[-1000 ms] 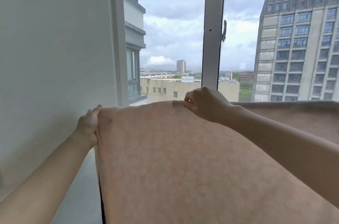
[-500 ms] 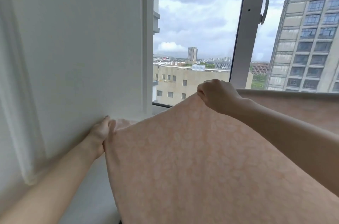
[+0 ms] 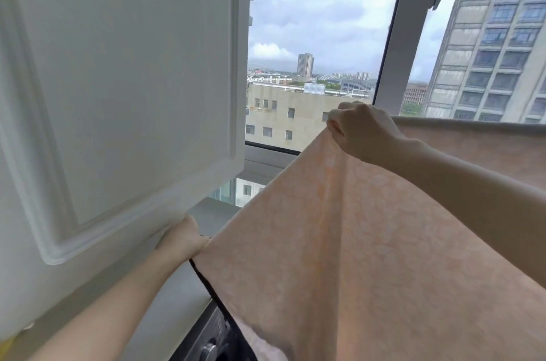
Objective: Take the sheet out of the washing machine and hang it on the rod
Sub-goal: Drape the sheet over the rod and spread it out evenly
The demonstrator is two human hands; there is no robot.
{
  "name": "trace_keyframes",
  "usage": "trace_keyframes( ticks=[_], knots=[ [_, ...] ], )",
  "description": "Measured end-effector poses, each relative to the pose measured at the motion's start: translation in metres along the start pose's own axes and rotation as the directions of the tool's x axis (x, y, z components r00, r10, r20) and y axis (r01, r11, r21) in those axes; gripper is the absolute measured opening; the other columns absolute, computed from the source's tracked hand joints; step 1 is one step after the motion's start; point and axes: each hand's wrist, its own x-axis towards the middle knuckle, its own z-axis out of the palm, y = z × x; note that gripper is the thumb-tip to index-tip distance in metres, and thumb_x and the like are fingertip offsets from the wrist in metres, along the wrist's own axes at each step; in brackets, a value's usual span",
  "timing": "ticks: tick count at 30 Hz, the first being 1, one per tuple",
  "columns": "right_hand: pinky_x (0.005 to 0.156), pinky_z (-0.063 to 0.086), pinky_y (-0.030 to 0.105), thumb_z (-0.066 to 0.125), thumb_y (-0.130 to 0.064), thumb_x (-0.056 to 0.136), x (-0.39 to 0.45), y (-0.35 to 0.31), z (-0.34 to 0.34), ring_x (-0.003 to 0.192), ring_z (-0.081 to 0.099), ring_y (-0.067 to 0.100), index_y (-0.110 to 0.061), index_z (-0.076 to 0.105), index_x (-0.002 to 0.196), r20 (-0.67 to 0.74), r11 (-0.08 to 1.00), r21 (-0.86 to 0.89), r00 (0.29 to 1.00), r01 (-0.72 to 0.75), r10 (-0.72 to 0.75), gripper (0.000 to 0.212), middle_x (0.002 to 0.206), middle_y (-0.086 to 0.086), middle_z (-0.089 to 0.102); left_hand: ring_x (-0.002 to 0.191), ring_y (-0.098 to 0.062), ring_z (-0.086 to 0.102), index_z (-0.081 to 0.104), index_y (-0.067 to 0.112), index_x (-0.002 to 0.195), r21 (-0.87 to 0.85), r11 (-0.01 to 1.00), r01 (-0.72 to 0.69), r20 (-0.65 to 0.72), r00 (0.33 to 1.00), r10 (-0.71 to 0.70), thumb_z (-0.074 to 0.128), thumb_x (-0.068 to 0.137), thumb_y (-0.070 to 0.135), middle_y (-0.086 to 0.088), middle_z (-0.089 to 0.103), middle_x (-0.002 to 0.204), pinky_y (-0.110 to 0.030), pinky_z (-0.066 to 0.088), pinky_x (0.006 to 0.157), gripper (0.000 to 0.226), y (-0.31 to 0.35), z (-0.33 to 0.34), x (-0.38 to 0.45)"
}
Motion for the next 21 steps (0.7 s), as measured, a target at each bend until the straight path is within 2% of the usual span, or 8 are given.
trace_keyframes(
  ticks=[1,3,6,9,12,14,17,21],
  knots=[
    [0.069,0.040,0.034,0.049,-0.019,0.095,-0.002,0.001,-0.002,0.091,0.057,0.027,-0.009,0.065,0.095,-0.012,0.999,0.035,1.000,0.023,-0.022,0.019,0.093,0.006,0.062,0.085,-0.025,0.059,0.050,0.015,0.084,0.043,0.999,-0.009,0.001,1.000,0.008,0.066,0.076,0.036,-0.007,0.062,0.091,-0.031,0.044,0.065,0.028,0.004,0.002,0.000],
    [0.083,0.046,0.036,0.054,-0.016,0.092,-0.006,0.004,-0.008,0.104,0.055,0.025,-0.011,0.066,0.108,-0.033,0.996,0.063,0.997,0.066,-0.064,0.021,0.105,0.006,0.065,0.092,-0.025,0.059,0.054,0.016,0.088,-0.030,0.997,-0.071,0.008,0.997,0.072,0.062,0.081,0.026,-0.005,0.062,0.096,-0.034,0.048,0.079,0.014,0.023,0.004,-0.001],
    [0.088,0.048,0.039,0.056,-0.016,0.091,-0.014,0.014,-0.023,0.108,0.055,0.025,-0.011,0.063,0.115,-0.083,0.997,0.066,0.996,0.046,-0.040,0.025,0.110,0.006,0.065,0.092,-0.019,0.062,0.066,0.013,0.097,-0.259,0.923,-0.284,-0.073,0.959,0.275,0.061,0.090,0.020,-0.002,0.065,0.094,-0.024,0.042,0.075,0.012,0.082,-0.005,-0.008],
    [0.085,0.051,0.041,0.056,-0.018,0.091,-0.025,0.034,-0.038,0.108,0.056,0.025,-0.012,0.058,0.121,-0.081,0.996,0.082,0.995,-0.043,0.050,0.031,0.116,0.006,0.062,0.088,-0.012,0.060,0.067,0.011,0.109,-0.365,0.783,-0.504,-0.196,0.863,0.465,0.058,0.094,0.019,0.001,0.068,0.099,-0.019,0.040,0.077,0.019,0.147,-0.028,-0.023],
    [0.082,0.052,0.042,0.052,-0.017,0.092,-0.042,0.057,-0.049,0.101,0.059,0.026,-0.011,0.061,0.113,-0.054,0.991,0.061,0.991,-0.116,0.119,0.024,0.107,0.008,0.067,0.094,-0.012,0.061,0.063,0.009,0.119,-0.395,0.646,-0.654,-0.297,0.756,0.583,0.056,0.097,0.017,0.001,0.067,0.108,-0.022,0.045,0.084,0.025,0.196,-0.046,-0.029],
    [0.080,0.052,0.042,0.050,-0.020,0.093,-0.055,0.073,-0.056,0.098,0.060,0.026,-0.011,0.063,0.106,-0.047,0.984,0.055,0.983,-0.172,0.175,0.020,0.102,0.009,0.069,0.098,-0.016,0.063,0.062,0.009,0.123,-0.396,0.595,-0.699,-0.339,0.714,0.613,0.055,0.097,0.017,-0.002,0.067,0.114,-0.026,0.047,0.089,0.027,0.221,-0.054,-0.028],
    [0.078,0.051,0.041,0.047,-0.025,0.095,-0.074,0.094,-0.065,0.091,0.060,0.027,-0.012,0.064,0.098,-0.028,0.971,0.062,0.972,-0.232,0.234,0.021,0.097,0.007,0.067,0.104,-0.021,0.065,0.064,0.008,0.121,-0.406,0.577,-0.709,-0.315,0.701,0.640,0.057,0.097,0.021,-0.005,0.069,0.116,-0.035,0.050,0.094,0.028,0.246,-0.059,-0.021],
    [0.073,0.050,0.036,0.051,-0.024,0.095,-0.091,0.115,-0.073,0.078,0.062,0.022,-0.011,0.068,0.089,-0.028,0.948,0.118,0.954,-0.295,0.300,0.023,0.085,0.003,0.067,0.082,-0.014,0.065,0.071,0.005,0.101,-0.473,0.536,-0.699,-0.323,0.703,0.633,0.061,0.095,0.018,-0.004,0.071,0.089,-0.024,0.049,0.075,0.018,0.257,-0.053,-0.015]
  ],
)
